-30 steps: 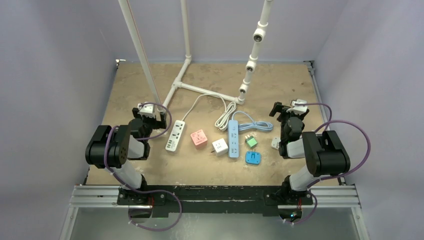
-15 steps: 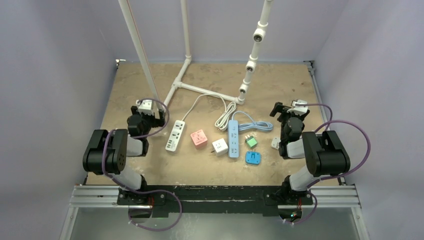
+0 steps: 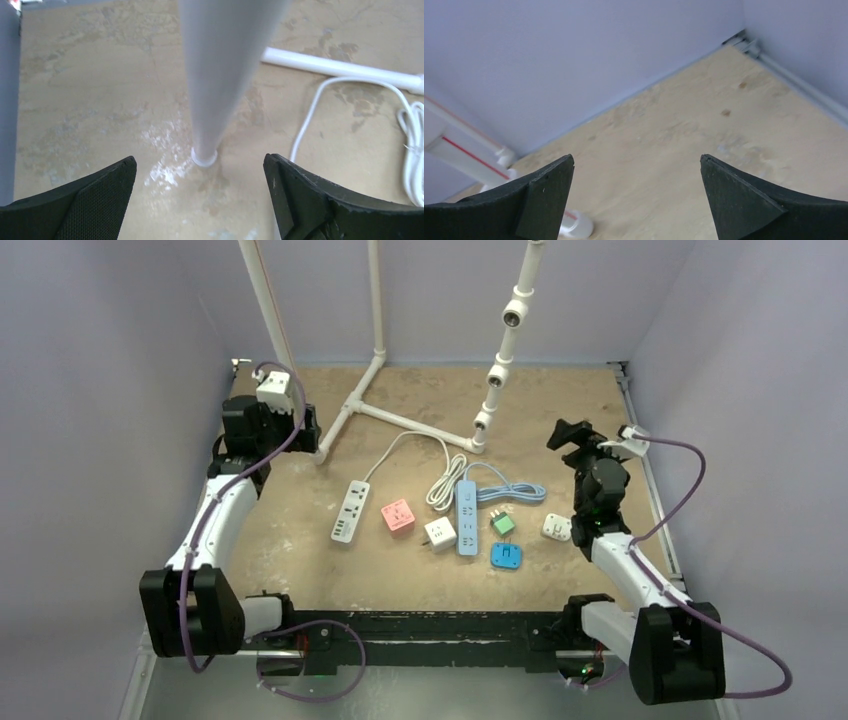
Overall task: Insert the plug
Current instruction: Move the socket to the center of the board, then pick up the plug from the center of the board.
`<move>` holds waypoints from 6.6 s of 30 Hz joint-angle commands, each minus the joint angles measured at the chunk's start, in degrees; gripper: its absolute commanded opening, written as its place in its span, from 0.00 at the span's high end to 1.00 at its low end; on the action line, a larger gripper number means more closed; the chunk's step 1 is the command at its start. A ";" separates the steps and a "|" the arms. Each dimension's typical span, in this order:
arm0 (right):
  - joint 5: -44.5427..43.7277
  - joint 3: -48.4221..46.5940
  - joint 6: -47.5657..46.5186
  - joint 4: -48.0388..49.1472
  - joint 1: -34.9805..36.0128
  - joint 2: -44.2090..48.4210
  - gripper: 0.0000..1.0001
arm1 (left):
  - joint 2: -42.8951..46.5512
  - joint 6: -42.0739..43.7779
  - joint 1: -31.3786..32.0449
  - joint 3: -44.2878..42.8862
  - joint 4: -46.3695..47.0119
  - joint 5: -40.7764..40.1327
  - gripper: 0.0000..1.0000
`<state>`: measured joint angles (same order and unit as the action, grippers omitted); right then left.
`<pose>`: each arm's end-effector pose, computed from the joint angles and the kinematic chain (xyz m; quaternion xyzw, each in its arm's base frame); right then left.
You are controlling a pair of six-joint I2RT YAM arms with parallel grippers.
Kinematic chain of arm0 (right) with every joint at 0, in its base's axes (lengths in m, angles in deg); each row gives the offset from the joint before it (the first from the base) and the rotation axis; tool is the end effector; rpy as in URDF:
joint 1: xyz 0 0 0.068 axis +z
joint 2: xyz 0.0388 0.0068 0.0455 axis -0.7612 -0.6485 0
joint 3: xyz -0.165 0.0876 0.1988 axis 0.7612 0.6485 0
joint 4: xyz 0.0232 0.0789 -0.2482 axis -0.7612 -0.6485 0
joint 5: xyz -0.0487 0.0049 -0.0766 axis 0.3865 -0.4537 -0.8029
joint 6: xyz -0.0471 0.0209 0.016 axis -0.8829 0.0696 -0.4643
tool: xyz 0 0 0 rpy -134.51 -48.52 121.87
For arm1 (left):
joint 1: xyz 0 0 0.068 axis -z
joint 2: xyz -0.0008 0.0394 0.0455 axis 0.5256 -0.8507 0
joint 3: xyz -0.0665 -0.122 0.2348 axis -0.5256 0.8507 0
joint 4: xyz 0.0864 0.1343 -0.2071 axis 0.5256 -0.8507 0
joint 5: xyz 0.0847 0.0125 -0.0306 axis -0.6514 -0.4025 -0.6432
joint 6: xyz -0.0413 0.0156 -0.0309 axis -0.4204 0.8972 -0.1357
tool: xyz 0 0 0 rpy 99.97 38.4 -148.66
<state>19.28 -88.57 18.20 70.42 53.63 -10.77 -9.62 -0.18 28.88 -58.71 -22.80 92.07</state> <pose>0.2271 0.0043 0.2537 0.2467 0.6322 0.0738 0.7308 0.2907 0.0068 0.2948 0.0486 0.8330 -0.0690 0.5468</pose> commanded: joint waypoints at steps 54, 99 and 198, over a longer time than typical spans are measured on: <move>-10.90 -18.11 8.65 -46.01 51.45 -7.35 0.39 | 1.78 25.81 21.22 1.52 -35.86 0.54 0.05; -11.77 -19.44 5.42 -46.30 61.29 -22.75 0.24 | 6.18 58.90 24.10 19.52 -29.67 5.83 0.93; 24.00 -27.47 -31.85 -33.94 50.33 5.00 0.01 | 16.49 -43.29 23.67 -1.41 8.18 36.29 1.00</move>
<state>46.97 -121.64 -4.66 25.17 101.01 -8.59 7.89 -24.03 52.86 -56.17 -29.18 124.70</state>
